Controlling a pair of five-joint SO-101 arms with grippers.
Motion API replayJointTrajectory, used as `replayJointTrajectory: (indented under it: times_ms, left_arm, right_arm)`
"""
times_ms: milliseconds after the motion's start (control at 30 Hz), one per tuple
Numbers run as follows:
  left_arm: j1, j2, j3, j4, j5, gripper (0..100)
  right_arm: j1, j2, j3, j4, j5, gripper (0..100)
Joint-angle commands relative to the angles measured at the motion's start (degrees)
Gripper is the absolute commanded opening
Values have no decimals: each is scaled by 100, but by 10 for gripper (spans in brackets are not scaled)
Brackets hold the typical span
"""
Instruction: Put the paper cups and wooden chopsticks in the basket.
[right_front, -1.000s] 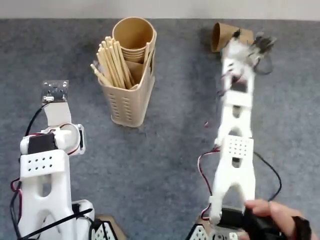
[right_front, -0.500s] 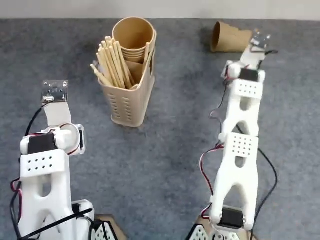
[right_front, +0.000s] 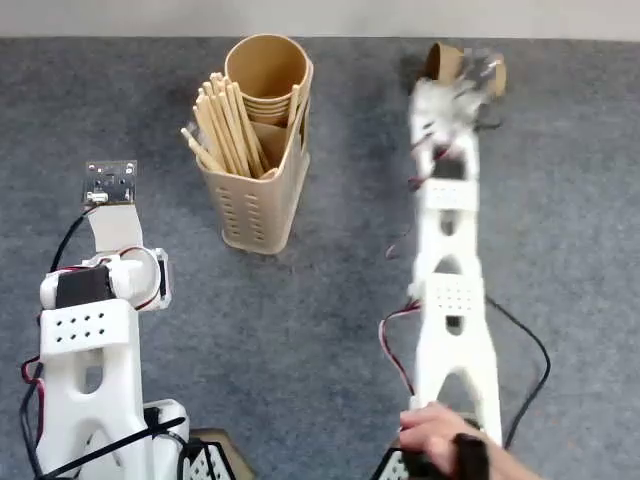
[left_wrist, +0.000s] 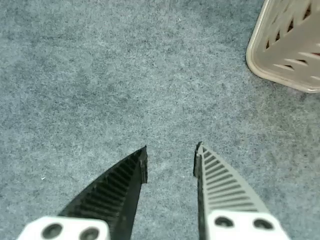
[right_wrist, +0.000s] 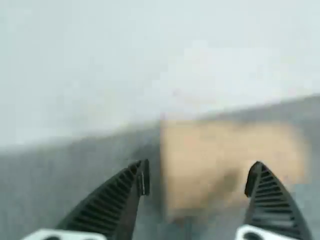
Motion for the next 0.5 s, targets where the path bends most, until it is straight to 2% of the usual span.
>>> replayJointTrajectory:
  times_ms: [0, 200, 467]
  left_arm:
    - [-40, -145, -22, -26, -26, 182]
    - [-31, -154, -40, 88, -26, 182]
    - [-31, -154, -31, 62, -26, 182]
  right_arm:
    - [-119, 119, -681, -268, 264, 280]
    - [347, 145, -673, -558, 290, 3]
    - [1209, 110, -189, -760, 273, 30]
